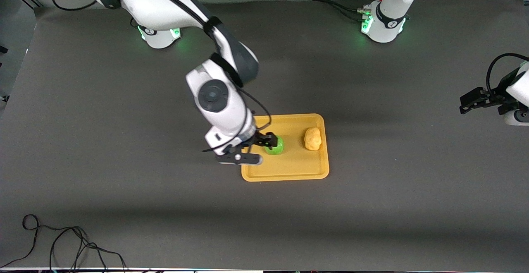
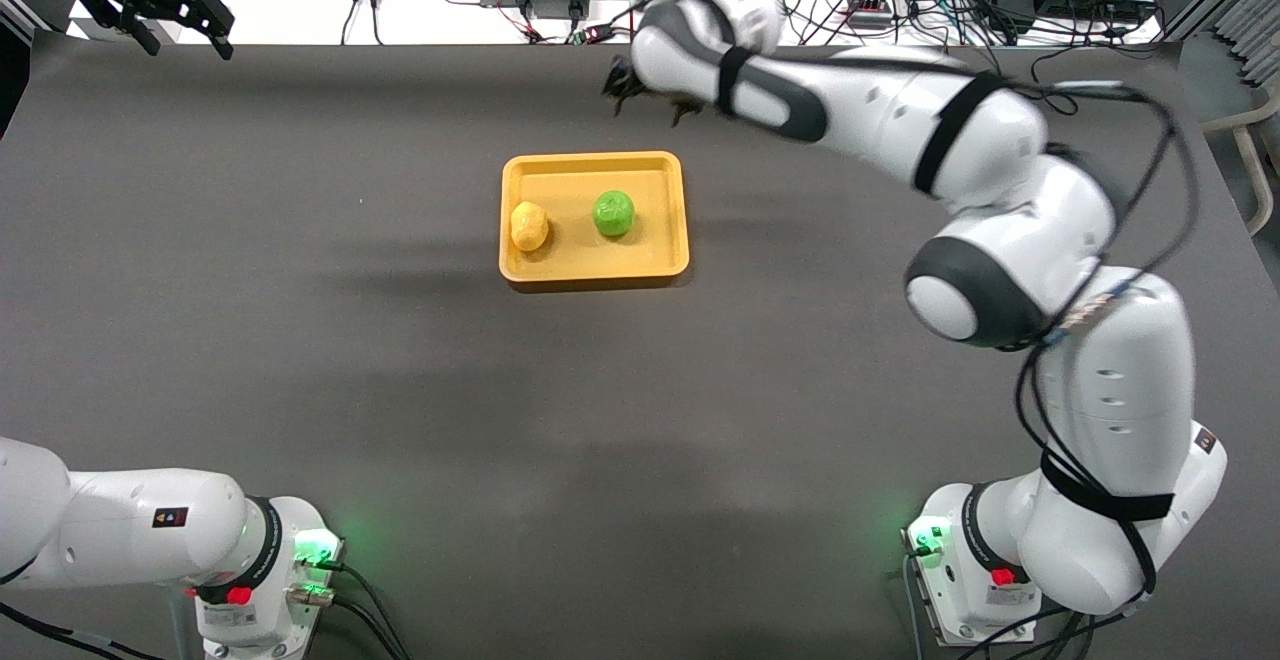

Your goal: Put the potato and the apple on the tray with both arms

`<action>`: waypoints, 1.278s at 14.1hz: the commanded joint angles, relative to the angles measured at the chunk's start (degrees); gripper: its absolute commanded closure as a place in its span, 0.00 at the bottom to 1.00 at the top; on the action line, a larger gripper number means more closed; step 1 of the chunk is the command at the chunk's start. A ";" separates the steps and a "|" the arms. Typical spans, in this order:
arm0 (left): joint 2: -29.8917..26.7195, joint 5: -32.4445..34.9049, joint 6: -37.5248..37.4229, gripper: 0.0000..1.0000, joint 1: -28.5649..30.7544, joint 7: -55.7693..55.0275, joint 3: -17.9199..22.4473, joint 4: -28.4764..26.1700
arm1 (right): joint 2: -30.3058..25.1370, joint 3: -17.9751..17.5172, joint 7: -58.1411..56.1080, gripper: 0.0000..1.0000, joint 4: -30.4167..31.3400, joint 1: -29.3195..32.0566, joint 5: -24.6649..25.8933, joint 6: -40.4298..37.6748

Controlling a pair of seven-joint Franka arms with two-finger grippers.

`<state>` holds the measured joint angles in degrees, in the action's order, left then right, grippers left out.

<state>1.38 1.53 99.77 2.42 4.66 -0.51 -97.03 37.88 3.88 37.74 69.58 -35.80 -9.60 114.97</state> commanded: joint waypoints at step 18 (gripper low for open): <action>-3.23 -0.03 0.25 0.00 0.30 0.78 -0.37 -2.20 | -43.94 0.69 -27.28 0.00 27.03 33.84 10.57 -18.98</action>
<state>-0.10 1.50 99.52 2.43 4.68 -0.59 -97.71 -5.19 5.93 11.83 98.18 -6.18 0.29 97.89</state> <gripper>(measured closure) 0.000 0.000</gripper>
